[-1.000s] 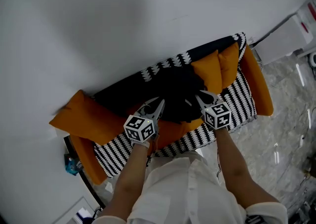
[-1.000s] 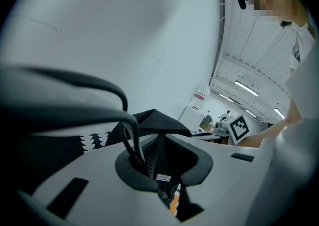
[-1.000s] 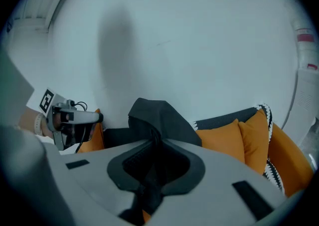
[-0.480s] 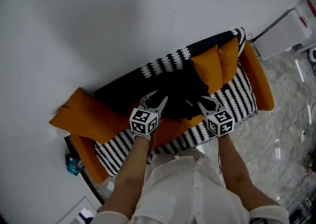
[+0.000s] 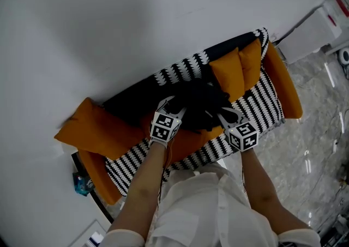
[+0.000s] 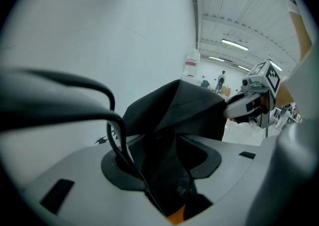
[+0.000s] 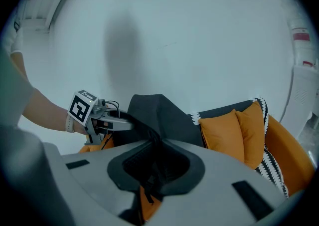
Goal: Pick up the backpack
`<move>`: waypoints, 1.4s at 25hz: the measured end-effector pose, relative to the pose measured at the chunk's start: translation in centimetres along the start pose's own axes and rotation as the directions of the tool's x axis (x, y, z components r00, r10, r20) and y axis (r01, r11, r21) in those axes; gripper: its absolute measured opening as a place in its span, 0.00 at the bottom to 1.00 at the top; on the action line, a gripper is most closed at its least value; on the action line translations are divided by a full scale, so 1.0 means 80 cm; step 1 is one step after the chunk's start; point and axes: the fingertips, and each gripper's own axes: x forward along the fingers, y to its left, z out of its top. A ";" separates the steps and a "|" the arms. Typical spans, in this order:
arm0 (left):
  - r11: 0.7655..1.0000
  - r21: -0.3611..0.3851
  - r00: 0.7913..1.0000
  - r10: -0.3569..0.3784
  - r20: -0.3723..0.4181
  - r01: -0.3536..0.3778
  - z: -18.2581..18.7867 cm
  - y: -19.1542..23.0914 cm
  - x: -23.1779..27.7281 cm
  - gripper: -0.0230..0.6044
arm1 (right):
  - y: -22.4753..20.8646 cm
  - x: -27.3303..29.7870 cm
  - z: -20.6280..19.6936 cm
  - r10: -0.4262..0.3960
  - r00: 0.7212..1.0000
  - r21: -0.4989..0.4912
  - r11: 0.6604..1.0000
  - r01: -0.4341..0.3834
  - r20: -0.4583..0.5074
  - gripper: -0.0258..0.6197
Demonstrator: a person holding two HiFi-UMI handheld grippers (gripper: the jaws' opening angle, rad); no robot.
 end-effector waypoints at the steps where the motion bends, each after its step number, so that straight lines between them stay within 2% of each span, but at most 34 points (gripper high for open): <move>1: 1.000 0.012 1.000 0.000 -0.006 0.000 0.000 0.000 0.002 0.36 | 0.001 0.000 -0.001 -0.001 1.000 0.000 1.000 0.001 -0.002 0.11; 7: 0.999 0.033 1.000 -0.004 -0.025 0.004 0.004 -0.003 0.011 0.36 | 0.001 -0.003 -0.003 -0.018 1.000 0.010 1.000 0.018 -0.009 0.11; 12: 0.999 0.039 0.999 -0.005 -0.043 0.007 0.002 -0.012 0.008 0.26 | -0.004 -0.004 -0.003 -0.039 0.999 0.039 0.998 0.039 -0.003 0.11; 23: 0.998 -0.053 1.000 -0.017 -0.017 0.016 0.002 -0.034 -0.011 0.16 | -0.010 -0.011 0.002 -0.089 0.995 0.116 0.990 0.084 0.035 0.11; 26: 0.997 -0.069 1.000 -0.019 0.003 0.020 0.008 -0.040 -0.022 0.14 | -0.006 -0.016 0.007 -0.082 0.995 0.141 0.987 0.075 0.049 0.11; 35: 0.992 -0.125 0.996 0.001 0.086 0.009 0.040 -0.048 -0.063 0.13 | 0.014 -0.034 0.042 -0.072 0.992 0.137 0.989 0.056 0.108 0.11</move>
